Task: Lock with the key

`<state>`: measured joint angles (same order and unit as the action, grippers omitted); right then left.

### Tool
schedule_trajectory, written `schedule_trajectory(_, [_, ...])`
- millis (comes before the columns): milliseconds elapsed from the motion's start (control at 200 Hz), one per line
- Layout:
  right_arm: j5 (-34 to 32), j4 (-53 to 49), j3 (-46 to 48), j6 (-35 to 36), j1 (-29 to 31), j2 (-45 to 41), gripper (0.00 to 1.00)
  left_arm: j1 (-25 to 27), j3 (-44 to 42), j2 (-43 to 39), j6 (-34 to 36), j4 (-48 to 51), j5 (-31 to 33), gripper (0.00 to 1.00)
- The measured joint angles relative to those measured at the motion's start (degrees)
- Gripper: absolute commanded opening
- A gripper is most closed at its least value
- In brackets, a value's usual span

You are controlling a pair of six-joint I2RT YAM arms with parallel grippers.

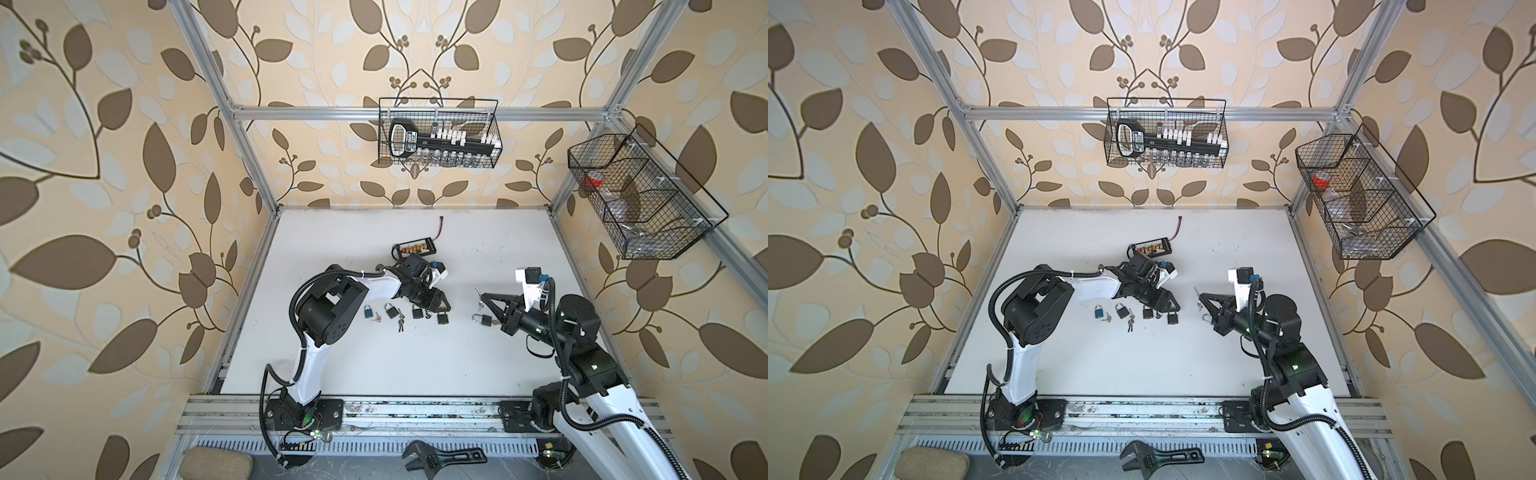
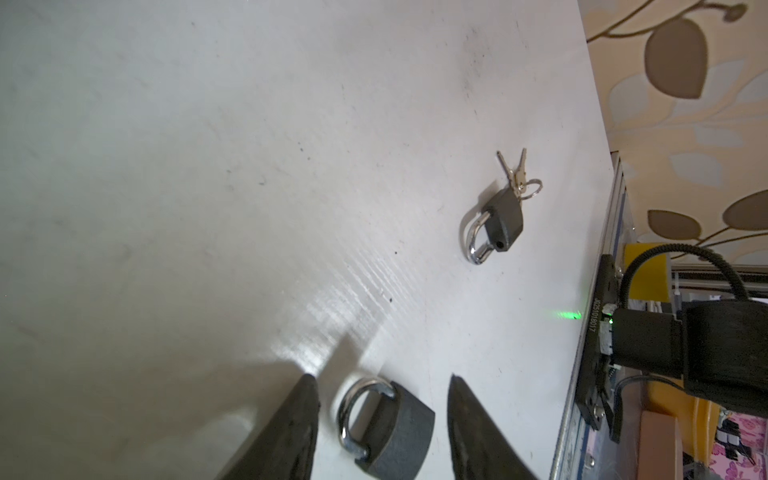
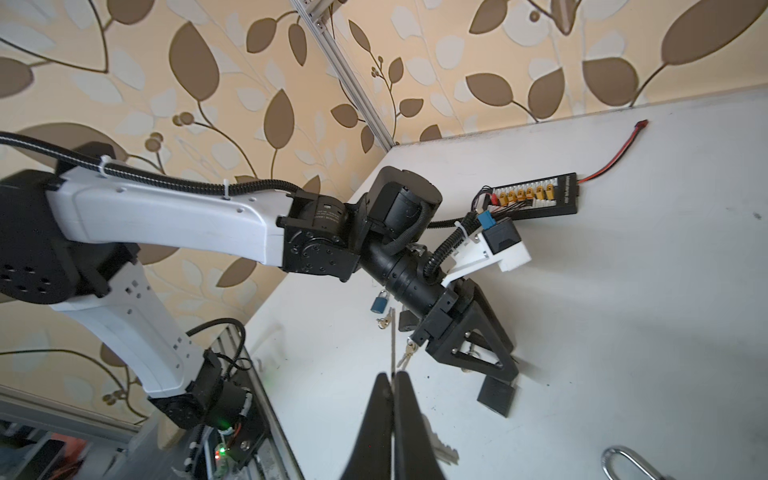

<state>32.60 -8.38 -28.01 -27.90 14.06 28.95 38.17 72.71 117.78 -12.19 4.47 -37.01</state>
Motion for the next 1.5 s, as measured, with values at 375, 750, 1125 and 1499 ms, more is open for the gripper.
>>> schedule_trajectory(375, [4.8, 5.8, 11.5, -12.2, 0.0, -1.5, 0.0, 0.0, -6.0, -17.7, -3.5, -1.7, 4.7, 0.56])
schedule_trajectory(750, [4.0, 3.5, 13.7, -13.8, 2.9, -1.5, 0.0, 2.4, -22.2, -36.9, -7.7, -4.2, 10.8, 0.57])
schedule_trajectory(1125, [-11.4, 0.9, 14.2, -13.6, 22.8, 7.5, 0.0, 6.5, -35.1, -50.1, -10.6, -3.8, 17.6, 0.57])
schedule_trajectory(1499, [-31.9, 4.8, 14.2, -13.6, 29.3, 13.7, 0.0, 6.5, -36.0, -57.4, -9.0, 3.5, 22.2, 0.58])
